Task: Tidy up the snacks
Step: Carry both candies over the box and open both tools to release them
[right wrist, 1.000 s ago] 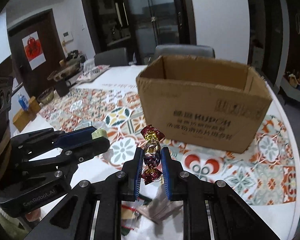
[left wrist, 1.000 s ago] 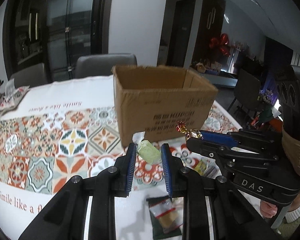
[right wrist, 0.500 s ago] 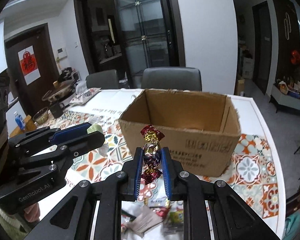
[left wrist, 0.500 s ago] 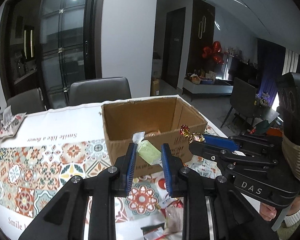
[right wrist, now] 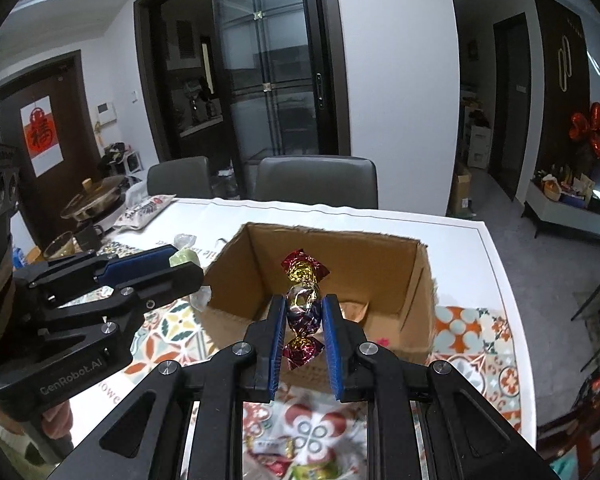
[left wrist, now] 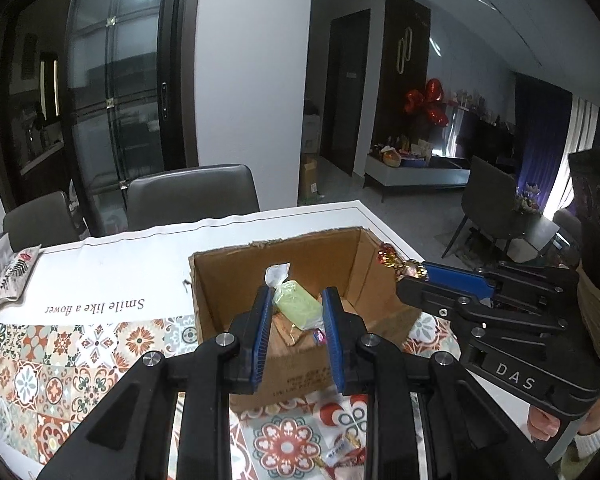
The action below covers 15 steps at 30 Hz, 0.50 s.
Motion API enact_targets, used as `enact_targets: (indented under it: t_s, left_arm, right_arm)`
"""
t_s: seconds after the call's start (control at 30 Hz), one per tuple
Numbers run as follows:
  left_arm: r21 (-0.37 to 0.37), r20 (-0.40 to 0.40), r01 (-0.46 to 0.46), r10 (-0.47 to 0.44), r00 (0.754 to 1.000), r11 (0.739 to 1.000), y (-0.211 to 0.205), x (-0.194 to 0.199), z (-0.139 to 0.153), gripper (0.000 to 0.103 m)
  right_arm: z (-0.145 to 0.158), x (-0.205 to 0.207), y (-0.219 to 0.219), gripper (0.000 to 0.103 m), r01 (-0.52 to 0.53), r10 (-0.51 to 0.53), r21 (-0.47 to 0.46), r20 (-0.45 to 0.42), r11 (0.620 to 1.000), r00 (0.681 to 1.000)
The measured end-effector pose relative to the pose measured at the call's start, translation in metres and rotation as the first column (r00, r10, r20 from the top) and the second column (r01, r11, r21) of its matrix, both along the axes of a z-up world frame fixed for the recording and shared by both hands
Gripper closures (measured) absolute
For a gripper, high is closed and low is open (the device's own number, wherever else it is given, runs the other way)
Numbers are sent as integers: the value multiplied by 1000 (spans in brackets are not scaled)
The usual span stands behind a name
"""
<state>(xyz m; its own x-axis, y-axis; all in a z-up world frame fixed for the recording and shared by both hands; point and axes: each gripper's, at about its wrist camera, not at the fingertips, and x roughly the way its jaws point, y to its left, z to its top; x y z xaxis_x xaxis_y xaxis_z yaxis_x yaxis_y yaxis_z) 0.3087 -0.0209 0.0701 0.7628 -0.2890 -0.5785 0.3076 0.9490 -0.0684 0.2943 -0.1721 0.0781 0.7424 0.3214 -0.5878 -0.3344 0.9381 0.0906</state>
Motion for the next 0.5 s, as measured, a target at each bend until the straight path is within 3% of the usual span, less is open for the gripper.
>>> enact_targets:
  t_s: [0.23,0.27,0.3,0.33,0.4,0.5]
  left_arm:
    - [6,-47,-31,31,998,1000,-3,37,2,75]
    - [26,-49,-52,53,997,998,-4,40,2,70]
    - [39,-51,-74,76,996,996,-4,42,1,55]
    - [35,-51,-95,97,994,995,-1,42,1,45]
    - [26,-51,-117,118,992,993,6,36,0,45]
    - [81,-14,-136,138,990,987,5,12,-2,45]
  right_arm:
    - [3,35,-4,83,37,-37,-43,-8,998,999]
    - [4,40,-5,83,44,-44,-46,-8,998,999]
    - [5,44,-5,82,54,-54,-55,3,997,999]
    - [6,46,-4,72,75,-74,-73,13,995,997]
    - [5,48,-6,50,130,-130,-101,12,986,992]
    - [3,36,-10,50,140,-139,-89,25,986,990]
